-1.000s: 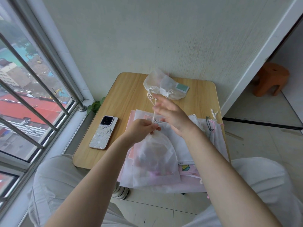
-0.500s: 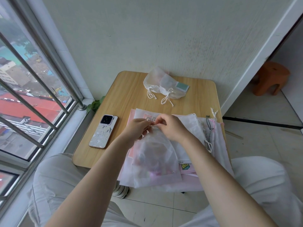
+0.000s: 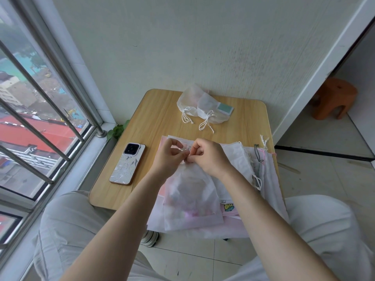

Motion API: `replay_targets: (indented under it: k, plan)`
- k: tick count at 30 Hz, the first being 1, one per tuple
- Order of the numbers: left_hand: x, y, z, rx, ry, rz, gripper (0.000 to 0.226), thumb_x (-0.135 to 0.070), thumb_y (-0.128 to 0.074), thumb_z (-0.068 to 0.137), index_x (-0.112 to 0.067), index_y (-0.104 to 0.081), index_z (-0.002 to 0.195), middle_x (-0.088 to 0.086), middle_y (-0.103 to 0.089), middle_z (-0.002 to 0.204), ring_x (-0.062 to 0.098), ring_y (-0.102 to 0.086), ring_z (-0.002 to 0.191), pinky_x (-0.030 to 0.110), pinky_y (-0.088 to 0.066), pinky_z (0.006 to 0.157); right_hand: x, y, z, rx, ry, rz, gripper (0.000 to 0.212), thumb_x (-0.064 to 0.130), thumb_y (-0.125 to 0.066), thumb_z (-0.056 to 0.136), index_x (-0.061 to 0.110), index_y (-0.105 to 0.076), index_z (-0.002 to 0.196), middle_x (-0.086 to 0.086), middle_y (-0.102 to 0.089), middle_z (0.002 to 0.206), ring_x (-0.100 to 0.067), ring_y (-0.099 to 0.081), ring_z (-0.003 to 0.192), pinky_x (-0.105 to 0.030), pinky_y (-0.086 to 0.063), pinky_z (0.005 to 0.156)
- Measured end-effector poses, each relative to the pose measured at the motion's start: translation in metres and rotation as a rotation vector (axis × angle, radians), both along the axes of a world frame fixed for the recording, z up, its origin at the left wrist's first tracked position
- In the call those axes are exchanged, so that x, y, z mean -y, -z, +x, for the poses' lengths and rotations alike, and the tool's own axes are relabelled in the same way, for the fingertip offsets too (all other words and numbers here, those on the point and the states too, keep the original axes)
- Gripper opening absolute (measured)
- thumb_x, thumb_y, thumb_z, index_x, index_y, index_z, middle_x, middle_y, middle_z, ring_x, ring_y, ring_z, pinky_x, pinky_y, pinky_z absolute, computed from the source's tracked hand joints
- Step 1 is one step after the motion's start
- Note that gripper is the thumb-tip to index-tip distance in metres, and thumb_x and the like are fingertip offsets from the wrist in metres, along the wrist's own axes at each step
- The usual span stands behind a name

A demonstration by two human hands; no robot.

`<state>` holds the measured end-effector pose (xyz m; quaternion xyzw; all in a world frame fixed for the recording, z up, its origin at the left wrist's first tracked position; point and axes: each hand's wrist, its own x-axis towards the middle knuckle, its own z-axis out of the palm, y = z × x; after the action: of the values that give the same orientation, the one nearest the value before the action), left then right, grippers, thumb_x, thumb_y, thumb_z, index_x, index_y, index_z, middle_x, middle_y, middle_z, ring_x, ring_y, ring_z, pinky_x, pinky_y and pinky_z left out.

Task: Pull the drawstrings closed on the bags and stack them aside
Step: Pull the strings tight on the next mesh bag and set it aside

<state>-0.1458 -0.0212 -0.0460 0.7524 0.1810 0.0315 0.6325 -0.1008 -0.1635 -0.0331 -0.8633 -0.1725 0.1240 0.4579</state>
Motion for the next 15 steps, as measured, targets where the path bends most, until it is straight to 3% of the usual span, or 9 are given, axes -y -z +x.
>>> replay_targets:
  k: [5,10,12,15]
  plan:
    - [0.0007,-0.0019,0.0003,0.007,-0.058,-0.008,0.012,-0.012,-0.077,0.081,-0.009,-0.065,0.078,0.001,-0.067,0.061,0.007,-0.055,0.050,0.017,-0.042,0.051,-0.0039,0.0000,-0.0024,0.080,0.002,-0.003,0.020,0.007,-0.076,0.076,0.016,-0.058,0.077,-0.002,-0.068,0.071,-0.016,-0.063,0.068,-0.033,-0.051,0.069]
    - [0.0006,-0.0076,-0.0012,-0.027,-0.017,-0.012,0.011,-0.013,-0.075,0.082,-0.002,-0.072,0.080,-0.003,-0.066,0.059,0.004,-0.052,0.046,0.012,-0.038,0.048,-0.0021,0.0022,-0.0033,0.162,0.016,-0.014,0.018,0.010,-0.075,0.079,0.013,-0.058,0.076,-0.005,-0.064,0.066,-0.022,-0.061,0.065,-0.034,-0.050,0.063]
    - [-0.0008,-0.0101,-0.0013,-0.051,0.018,0.024,0.006,-0.008,-0.074,0.080,-0.005,-0.074,0.084,-0.004,-0.067,0.064,0.001,-0.054,0.050,0.011,-0.041,0.051,-0.0007,0.0024,-0.0018,0.182,0.028,-0.036,0.016,0.013,-0.076,0.080,0.013,-0.060,0.078,0.001,-0.062,0.065,-0.019,-0.059,0.064,-0.032,-0.049,0.062]
    - [-0.0031,-0.0109,-0.0011,-0.062,0.066,0.078,0.015,-0.004,-0.077,0.076,-0.007,-0.071,0.090,-0.001,-0.069,0.078,0.001,-0.059,0.062,0.009,-0.044,0.056,0.0001,0.0009,-0.0009,0.179,0.038,-0.053,0.013,0.013,-0.076,0.080,0.013,-0.064,0.081,0.010,-0.058,0.065,-0.009,-0.057,0.064,-0.028,-0.049,0.064]
